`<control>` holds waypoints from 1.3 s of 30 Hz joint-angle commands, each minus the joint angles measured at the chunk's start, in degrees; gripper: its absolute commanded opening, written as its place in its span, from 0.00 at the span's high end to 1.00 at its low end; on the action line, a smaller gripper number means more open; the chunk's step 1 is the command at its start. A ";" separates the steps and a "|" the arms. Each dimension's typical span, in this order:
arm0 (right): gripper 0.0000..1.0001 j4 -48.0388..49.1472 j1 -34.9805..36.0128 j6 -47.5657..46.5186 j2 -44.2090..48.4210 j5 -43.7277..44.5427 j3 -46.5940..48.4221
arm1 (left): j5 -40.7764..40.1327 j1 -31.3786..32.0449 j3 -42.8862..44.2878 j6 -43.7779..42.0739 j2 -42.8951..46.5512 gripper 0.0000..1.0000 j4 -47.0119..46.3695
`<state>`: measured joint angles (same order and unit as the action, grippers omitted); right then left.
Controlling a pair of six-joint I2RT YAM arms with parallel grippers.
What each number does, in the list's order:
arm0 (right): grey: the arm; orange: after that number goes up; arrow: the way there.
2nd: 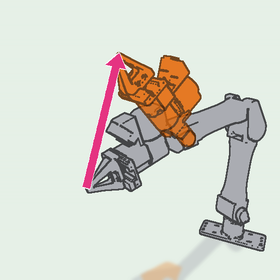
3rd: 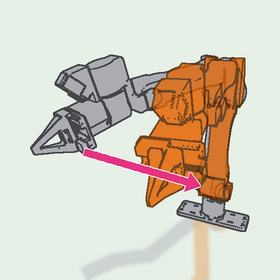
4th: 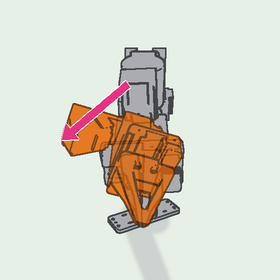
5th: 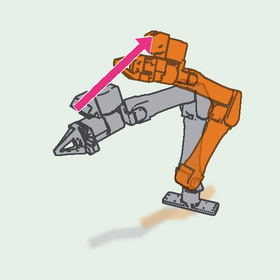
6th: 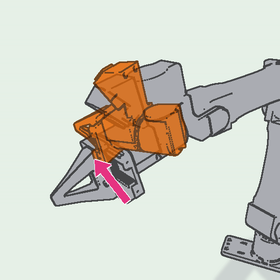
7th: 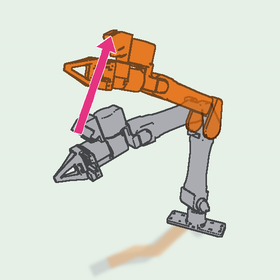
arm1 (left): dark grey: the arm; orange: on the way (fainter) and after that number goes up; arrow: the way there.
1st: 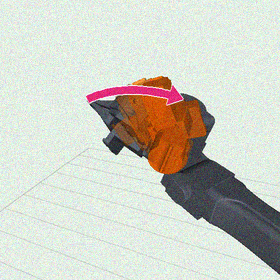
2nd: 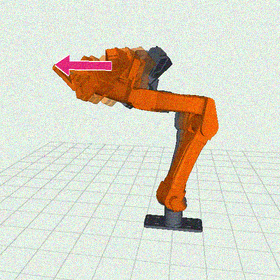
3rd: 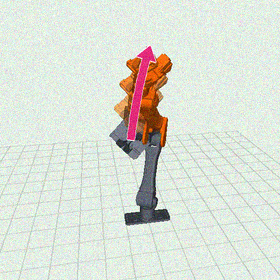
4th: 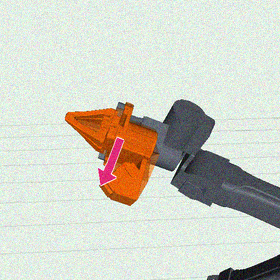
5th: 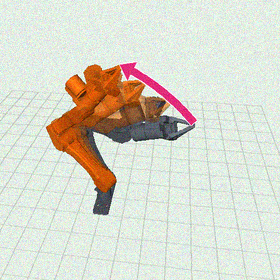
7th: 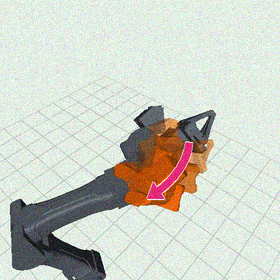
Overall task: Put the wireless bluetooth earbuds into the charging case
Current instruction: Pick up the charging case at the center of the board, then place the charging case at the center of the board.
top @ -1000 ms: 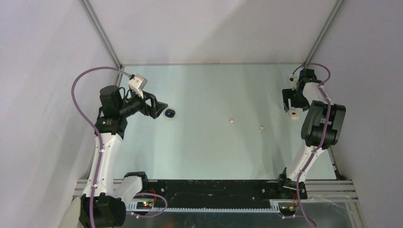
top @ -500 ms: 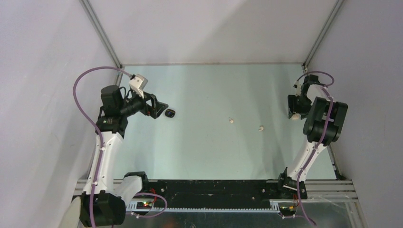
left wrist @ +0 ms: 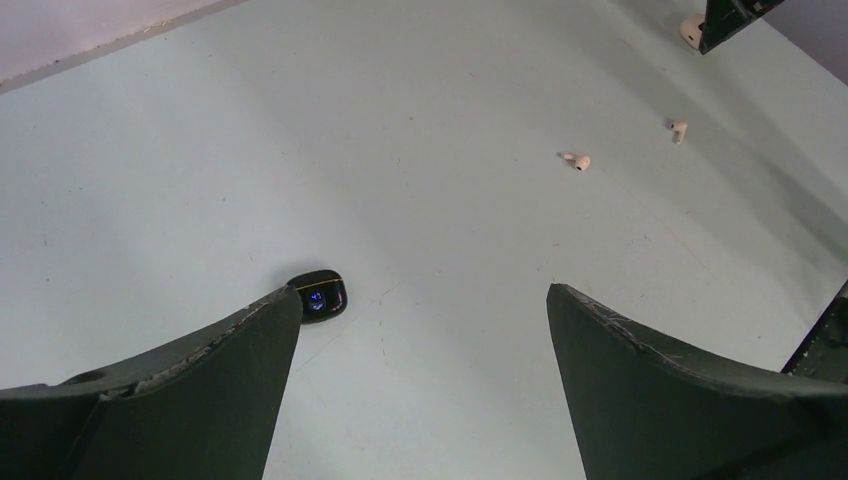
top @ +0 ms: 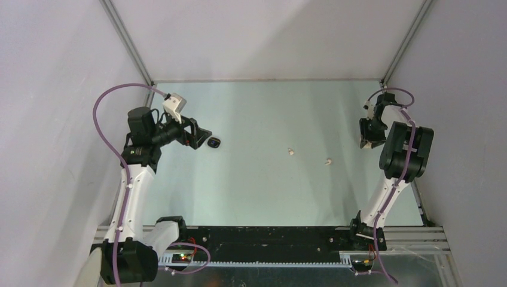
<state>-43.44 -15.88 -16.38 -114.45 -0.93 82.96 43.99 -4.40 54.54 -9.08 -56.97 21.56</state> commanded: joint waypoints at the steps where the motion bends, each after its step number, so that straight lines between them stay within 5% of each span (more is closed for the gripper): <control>1: 0.73 1.60 2.57 -0.58 3.38 0.15 0.73 | 1.34 0.33 -0.08 0.23 -0.13 0.01 -1.46; 8: 0.74 2.02 13.20 -2.44 13.63 3.58 -2.55 | 1.09 0.29 -0.15 0.33 -1.14 0.01 -1.62; 12: 0.74 1.12 26.79 -2.91 18.44 5.64 -2.22 | 1.14 0.35 -0.10 0.31 -1.89 0.01 -1.44; 24: 0.72 0.05 59.85 -7.57 13.92 1.73 2.55 | -1.24 0.36 2.19 -1.79 -0.79 0.01 0.03; 34: 0.71 2.14 65.12 -5.60 8.39 -0.81 6.01 | -3.65 0.33 11.75 -10.19 -0.09 0.01 11.52; 39: 0.58 2.41 63.16 -8.45 8.03 -0.86 9.34 | -2.58 0.28 10.17 -9.30 -0.53 0.01 9.91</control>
<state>-42.76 48.95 -22.83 -107.18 -0.82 87.35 41.17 -4.34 65.04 -17.06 -56.95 30.79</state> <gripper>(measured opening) 0.383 0.994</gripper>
